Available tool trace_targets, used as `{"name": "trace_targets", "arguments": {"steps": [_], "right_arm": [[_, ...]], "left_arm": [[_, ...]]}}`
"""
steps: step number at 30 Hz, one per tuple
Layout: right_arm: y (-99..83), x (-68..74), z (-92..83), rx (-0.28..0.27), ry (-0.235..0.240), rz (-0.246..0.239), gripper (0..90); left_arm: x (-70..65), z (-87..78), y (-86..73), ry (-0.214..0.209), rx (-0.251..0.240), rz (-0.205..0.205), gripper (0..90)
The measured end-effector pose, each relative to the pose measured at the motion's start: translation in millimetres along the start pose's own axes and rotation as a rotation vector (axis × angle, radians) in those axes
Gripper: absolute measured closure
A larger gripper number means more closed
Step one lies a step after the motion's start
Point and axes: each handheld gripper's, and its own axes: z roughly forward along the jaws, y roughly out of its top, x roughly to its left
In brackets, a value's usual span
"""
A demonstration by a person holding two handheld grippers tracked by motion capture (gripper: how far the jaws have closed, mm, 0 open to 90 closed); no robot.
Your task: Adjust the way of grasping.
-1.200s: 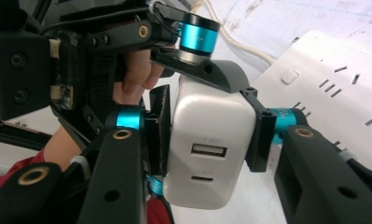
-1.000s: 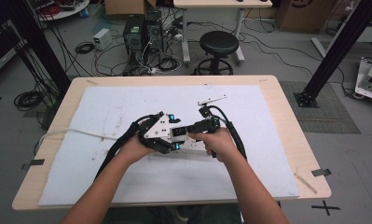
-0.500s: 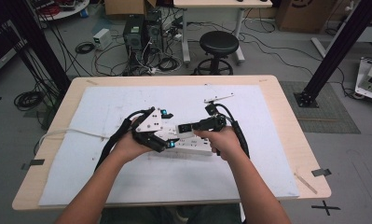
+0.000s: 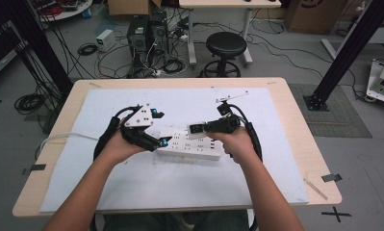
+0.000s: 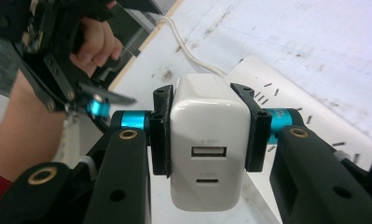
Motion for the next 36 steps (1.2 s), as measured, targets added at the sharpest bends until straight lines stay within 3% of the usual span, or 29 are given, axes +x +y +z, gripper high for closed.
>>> {"name": "trace_targets", "arguments": {"steps": [3,12,13,19,21,28,36], "right_arm": [[6.0,4.7,-7.8,0.017,-0.052,-0.045,63.2],[13.3,7.6,-16.7,0.05,-0.096,-0.085,63.2],[15.7,8.6,-19.6,0.068,-0.111,-0.099,63.2],[19.9,9.6,-22.8,0.092,-0.13,-0.114,63.1],[25.5,12.6,-27.6,0.129,-0.15,-0.138,63.2],[34.9,15.0,-35.1,0.18,-0.183,-0.182,63.2],[39.4,15.7,-48.5,0.17,-0.197,-0.191,63.1]], "left_arm": [[4.8,-9.3,-3.1,0.005,0.024,-0.027,19.1],[17.5,-32.2,-13.0,0.02,0.11,-0.069,19.1],[22.8,-39.3,-16.3,0.028,0.138,-0.084,19.1],[31.4,-50.4,-21.2,0.044,0.174,-0.11,19.1],[38.7,-60.2,-24.0,0.046,0.219,-0.133,19.0],[50.4,-74.3,-27.6,0.046,0.293,-0.185,19.1],[69.6,-97.8,-32.0,0.067,0.354,-0.205,19.0]]}}
